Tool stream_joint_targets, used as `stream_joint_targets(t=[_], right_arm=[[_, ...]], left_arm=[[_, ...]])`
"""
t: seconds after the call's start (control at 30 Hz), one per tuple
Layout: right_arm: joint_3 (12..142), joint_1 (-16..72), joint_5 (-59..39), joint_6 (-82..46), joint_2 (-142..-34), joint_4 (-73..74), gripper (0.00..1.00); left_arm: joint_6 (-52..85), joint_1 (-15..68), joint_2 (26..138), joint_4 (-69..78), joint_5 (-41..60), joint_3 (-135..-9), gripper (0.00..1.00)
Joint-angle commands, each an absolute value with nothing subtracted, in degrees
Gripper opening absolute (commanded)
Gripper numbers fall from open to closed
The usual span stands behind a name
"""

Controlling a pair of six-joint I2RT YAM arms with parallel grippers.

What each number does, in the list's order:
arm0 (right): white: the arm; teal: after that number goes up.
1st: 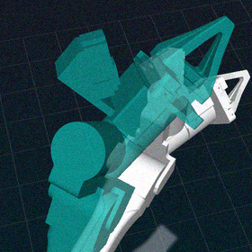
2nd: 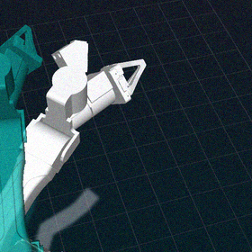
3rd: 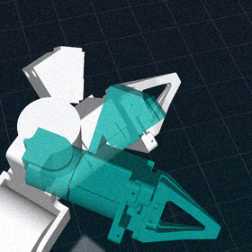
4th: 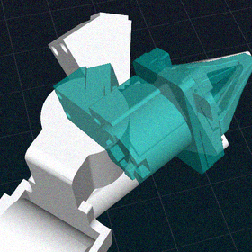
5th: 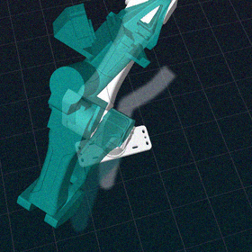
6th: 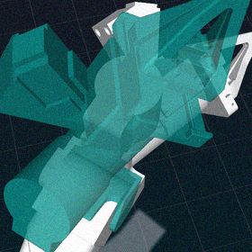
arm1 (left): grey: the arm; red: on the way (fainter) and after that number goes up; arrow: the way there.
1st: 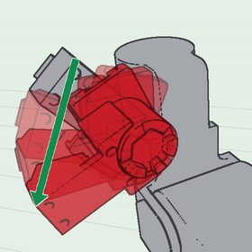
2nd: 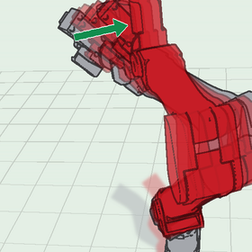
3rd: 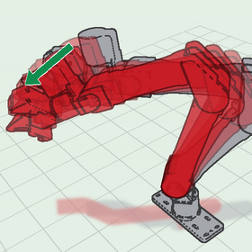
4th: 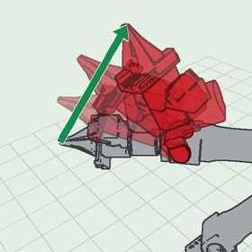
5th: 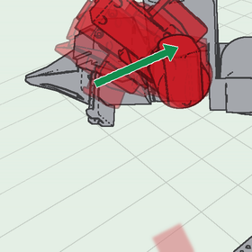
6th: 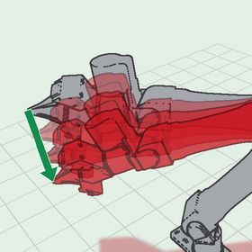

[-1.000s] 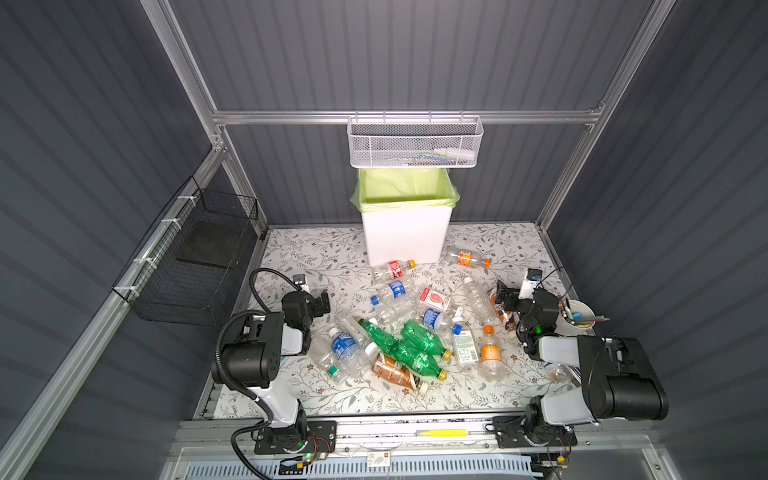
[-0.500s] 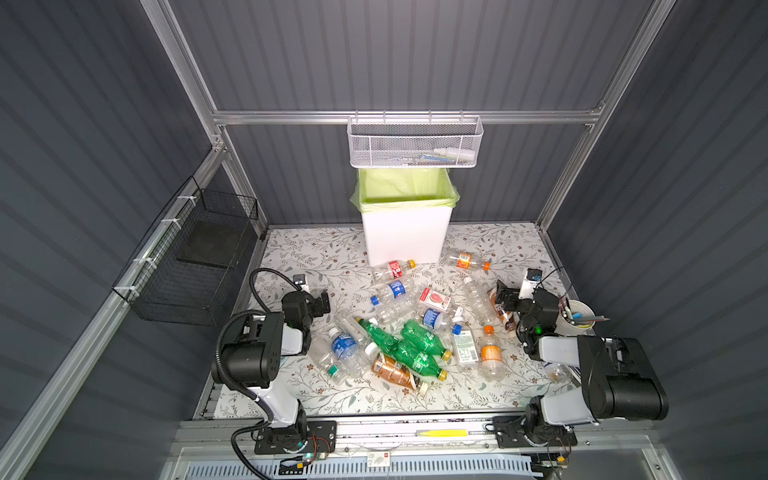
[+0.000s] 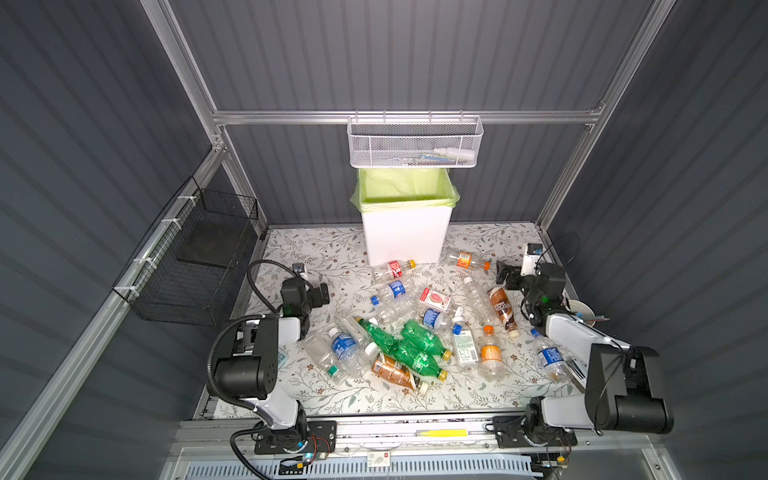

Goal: Throw the plastic bottles in the bin
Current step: 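Lower the right gripper onto the clear orange-labelled bottle and close on it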

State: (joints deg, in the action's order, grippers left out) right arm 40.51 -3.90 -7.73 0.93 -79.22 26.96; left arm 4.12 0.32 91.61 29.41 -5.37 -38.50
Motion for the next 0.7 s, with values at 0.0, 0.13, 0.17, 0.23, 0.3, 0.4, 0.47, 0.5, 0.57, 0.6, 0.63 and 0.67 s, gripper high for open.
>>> stream_joint_targets(t=[0.0,0.13,0.17,0.23,0.3,0.4,0.47,0.5,0.57,0.6,0.63,0.67], right_arm=[[50.2,-2.8,-10.0,7.9,-80.6,9.8,0.99],[66.7,0.3,-7.6,18.7,-88.9,-8.5,0.99],[69.8,1.5,-5.8,22.0,-91.8,-11.6,0.99],[75.4,3.5,-3.4,26.8,-96.1,-16.0,0.99],[80.9,4.9,-3.2,30.0,-100.9,-19.7,0.99],[88.1,5.6,-6.2,32.3,-107.2,-24.3,0.98],[92.9,6.1,-8.2,33.7,-111.4,-27.4,0.97],[95.4,6.5,-9.1,34.4,-113.3,-29.7,0.96],[99.5,7.2,-10.2,35.2,-116.5,-33.9,0.94],[100.6,7.4,-10.8,35.3,-117.5,-35.0,0.93],[100.9,7.5,-11.4,35.3,-117.9,-35.4,0.93],[100.5,7.5,-12.0,35.3,-118.1,-35.1,0.92]], left_arm=[[8.1,0.4,88.3,15.3,-5.5,-43.6,1.0],[11.3,0.4,87.0,16.7,-5.6,-42.7,1.0],[11.7,0.4,87.1,16.3,-5.7,-42.9,1.0],[11.8,0.4,87.6,15.5,-5.6,-43.2,1.0],[12.0,0.4,87.8,14.9,-5.8,-43.2,1.0],[12.2,0.4,87.3,15.1,-5.7,-42.3,1.0],[11.8,0.4,87.2,14.7,-5.3,-42.3,1.0],[11.5,0.4,87.0,13.9,-5.2,-42.5,1.0],[10.9,0.4,86.6,12.6,-5.2,-42.8,1.0],[10.7,0.4,86.3,12.3,-5.3,-42.8,1.0],[10.6,0.4,85.9,12.1,-5.5,-42.7,1.0],[10.5,0.4,85.7,11.9,-5.6,-42.6,1.0]])
